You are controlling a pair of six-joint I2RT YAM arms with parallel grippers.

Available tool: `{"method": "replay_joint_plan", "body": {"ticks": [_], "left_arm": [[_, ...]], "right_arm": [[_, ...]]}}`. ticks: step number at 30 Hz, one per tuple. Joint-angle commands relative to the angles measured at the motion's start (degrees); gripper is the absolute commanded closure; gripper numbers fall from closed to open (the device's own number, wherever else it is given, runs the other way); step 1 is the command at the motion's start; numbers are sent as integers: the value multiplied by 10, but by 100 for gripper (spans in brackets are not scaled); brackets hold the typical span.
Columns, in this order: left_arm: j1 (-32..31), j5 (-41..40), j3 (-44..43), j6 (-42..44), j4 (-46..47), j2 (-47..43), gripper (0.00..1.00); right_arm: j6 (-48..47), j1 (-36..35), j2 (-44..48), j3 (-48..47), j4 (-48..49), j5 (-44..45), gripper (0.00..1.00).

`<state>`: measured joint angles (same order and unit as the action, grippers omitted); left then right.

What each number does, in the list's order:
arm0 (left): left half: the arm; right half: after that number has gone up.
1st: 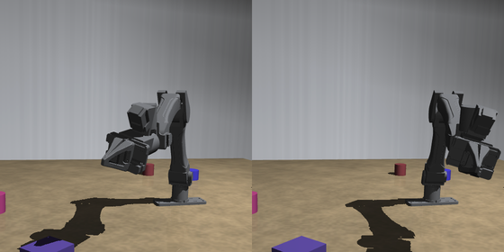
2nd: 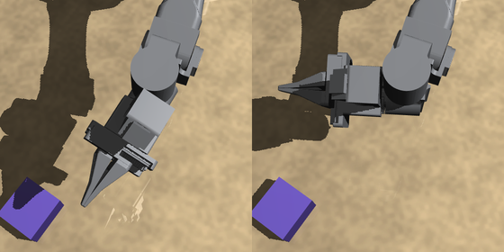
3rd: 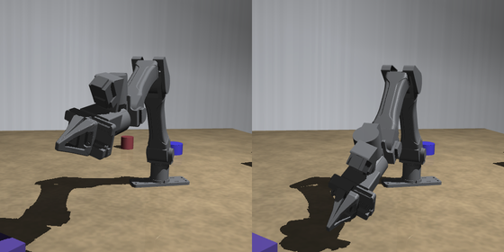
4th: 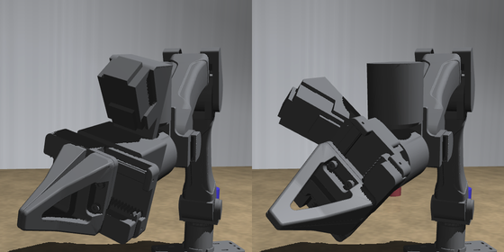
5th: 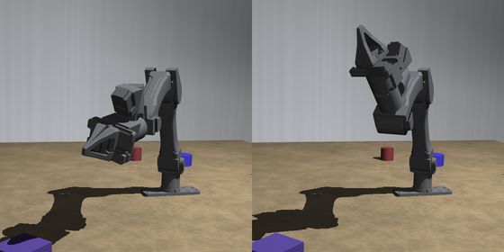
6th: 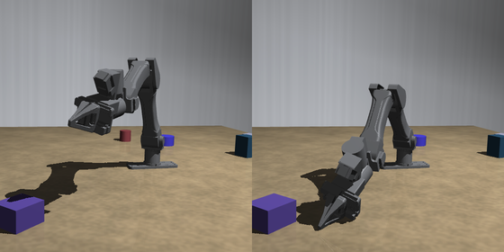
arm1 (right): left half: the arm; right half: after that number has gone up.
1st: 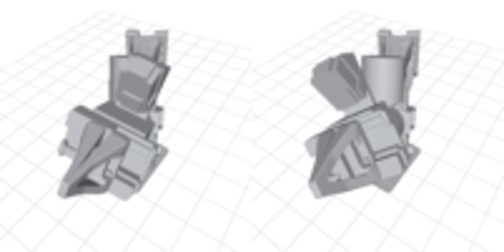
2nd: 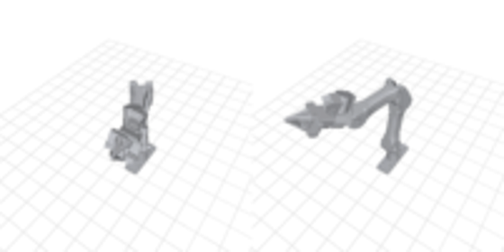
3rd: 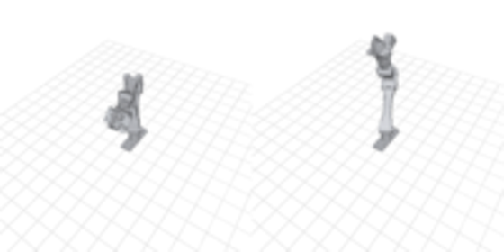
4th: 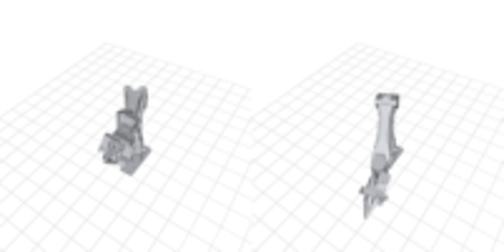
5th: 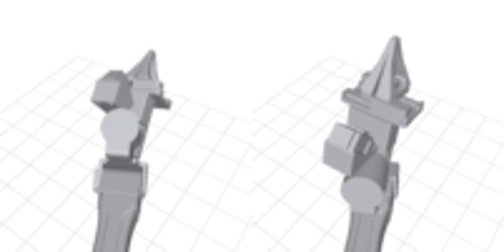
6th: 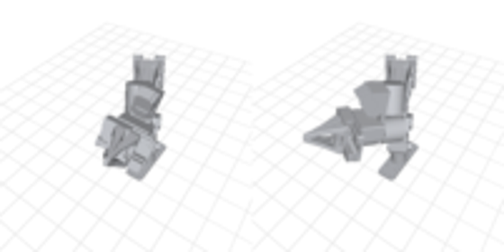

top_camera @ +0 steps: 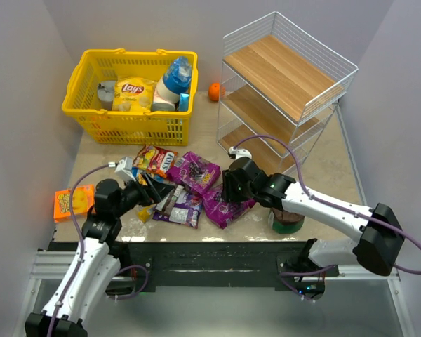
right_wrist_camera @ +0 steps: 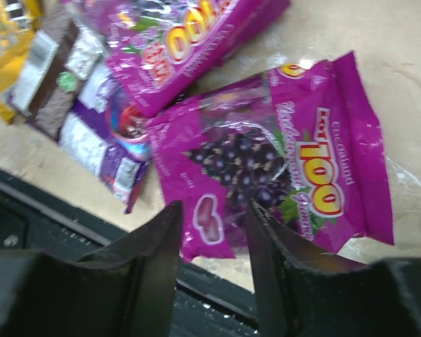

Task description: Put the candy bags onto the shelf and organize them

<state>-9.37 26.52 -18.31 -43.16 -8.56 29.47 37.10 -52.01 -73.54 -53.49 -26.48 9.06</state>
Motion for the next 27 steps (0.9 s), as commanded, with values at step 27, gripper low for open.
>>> {"method": "replay_joint_plan", "body": {"ticks": [27], "left_arm": [[-383, -168, -2, -110, 281, 279, 14]], "right_arm": [[89, 0, -38, 136, 79, 106, 69]]}}
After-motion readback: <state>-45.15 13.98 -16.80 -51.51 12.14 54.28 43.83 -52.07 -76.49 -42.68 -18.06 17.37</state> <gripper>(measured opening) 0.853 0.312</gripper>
